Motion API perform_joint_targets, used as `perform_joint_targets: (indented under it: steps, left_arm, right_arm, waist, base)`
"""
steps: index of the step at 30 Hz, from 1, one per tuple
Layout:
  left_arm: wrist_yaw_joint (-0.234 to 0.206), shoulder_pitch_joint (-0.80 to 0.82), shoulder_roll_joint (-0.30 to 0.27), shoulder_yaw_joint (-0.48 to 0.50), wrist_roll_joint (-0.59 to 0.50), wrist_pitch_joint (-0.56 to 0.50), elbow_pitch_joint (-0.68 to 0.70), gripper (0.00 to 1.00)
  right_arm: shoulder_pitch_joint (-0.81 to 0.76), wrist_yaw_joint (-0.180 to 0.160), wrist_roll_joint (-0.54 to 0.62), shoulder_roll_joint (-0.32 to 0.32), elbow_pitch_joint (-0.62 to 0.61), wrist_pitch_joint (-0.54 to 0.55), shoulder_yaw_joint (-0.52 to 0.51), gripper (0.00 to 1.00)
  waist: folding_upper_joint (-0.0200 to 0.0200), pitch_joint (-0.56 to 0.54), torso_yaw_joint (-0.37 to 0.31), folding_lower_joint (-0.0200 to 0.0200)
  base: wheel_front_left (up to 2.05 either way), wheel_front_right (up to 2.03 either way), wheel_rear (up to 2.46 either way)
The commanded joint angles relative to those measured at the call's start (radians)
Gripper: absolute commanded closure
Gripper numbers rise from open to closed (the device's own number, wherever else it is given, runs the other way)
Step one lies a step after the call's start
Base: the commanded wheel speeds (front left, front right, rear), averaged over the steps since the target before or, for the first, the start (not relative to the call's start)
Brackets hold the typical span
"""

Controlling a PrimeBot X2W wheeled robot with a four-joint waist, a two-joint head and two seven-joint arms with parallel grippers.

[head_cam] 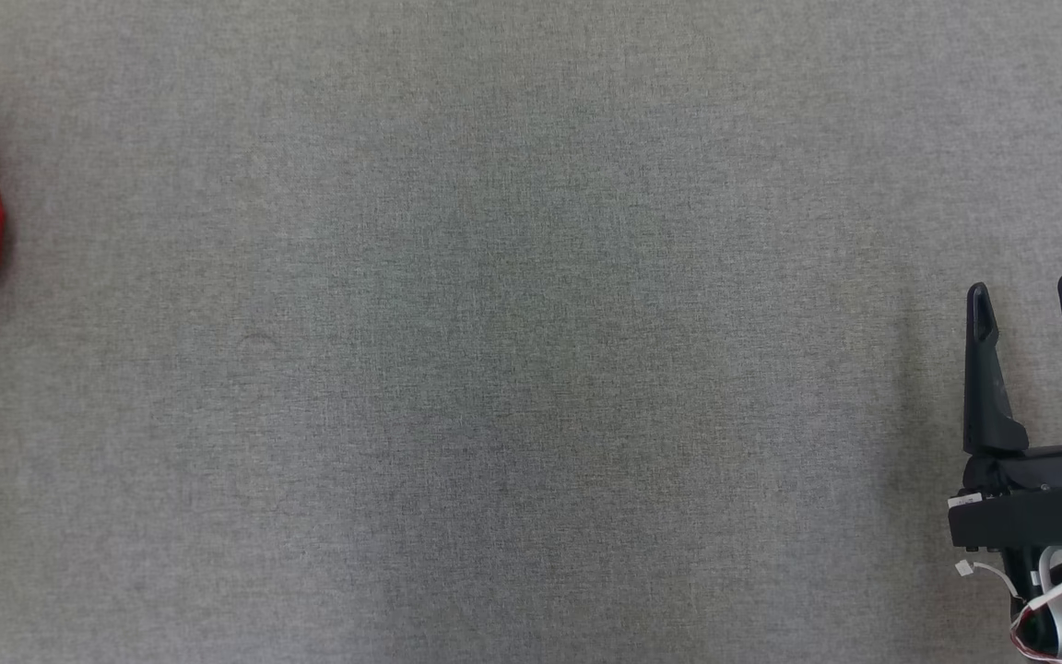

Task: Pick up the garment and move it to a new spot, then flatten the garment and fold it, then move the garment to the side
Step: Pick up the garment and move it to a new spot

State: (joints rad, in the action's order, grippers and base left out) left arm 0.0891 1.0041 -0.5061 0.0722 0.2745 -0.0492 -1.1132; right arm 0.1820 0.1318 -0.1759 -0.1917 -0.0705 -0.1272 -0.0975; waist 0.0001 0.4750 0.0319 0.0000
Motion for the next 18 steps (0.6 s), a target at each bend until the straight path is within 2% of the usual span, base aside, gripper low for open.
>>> perform_joint_targets:
  steps: [1, 6, 11, 15, 18]
  left_arm:
    - [-0.009, 0.008, -0.011, -0.007, -0.016, 0.066, -0.001, 1.0]
    - [-0.013, 0.033, -0.029, -0.018, -0.025, 0.169, -0.001, 1.0]
    - [-0.005, 0.097, -0.051, -0.052, -0.06, 0.286, 0.055, 1.0]
    - [0.005, 0.157, -0.061, -0.075, -0.083, 0.31, 0.146, 1.0]
    - [0.014, 0.203, -0.048, -0.104, -0.095, 0.314, 0.244, 1.0]
  right_arm:
    - [0.003, -0.002, -0.008, -0.001, 0.006, -0.008, 0.001, 0.0]
    - [-0.006, -0.002, -0.01, 0.007, 0.018, -0.016, 0.007, 0.0]
    - [-0.016, -0.002, -0.019, 0.018, 0.049, -0.034, 0.017, 0.0]
    - [-0.024, -0.002, -0.026, 0.039, 0.086, -0.053, 0.028, 0.0]
    - [-0.033, -0.002, -0.032, 0.053, 0.116, -0.071, 0.032, 0.0]
  waist:
    - [-0.0001, -0.009, 0.003, 0.0]
    - [-0.0001, -0.038, 0.015, 0.0]
    - [-0.0001, -0.096, 0.035, 0.0]
    - [-0.0001, -0.15, 0.037, 0.0]
    - [-0.0001, -0.19, 0.028, 0.0]
  base:
    - [0.0, 0.0, 0.0]
    - [0.0, 0.0, 0.0]
    - [0.0, 0.0, 0.0]
    - [0.0, 0.0, 0.0]
    - [0.0, 0.0, 0.0]
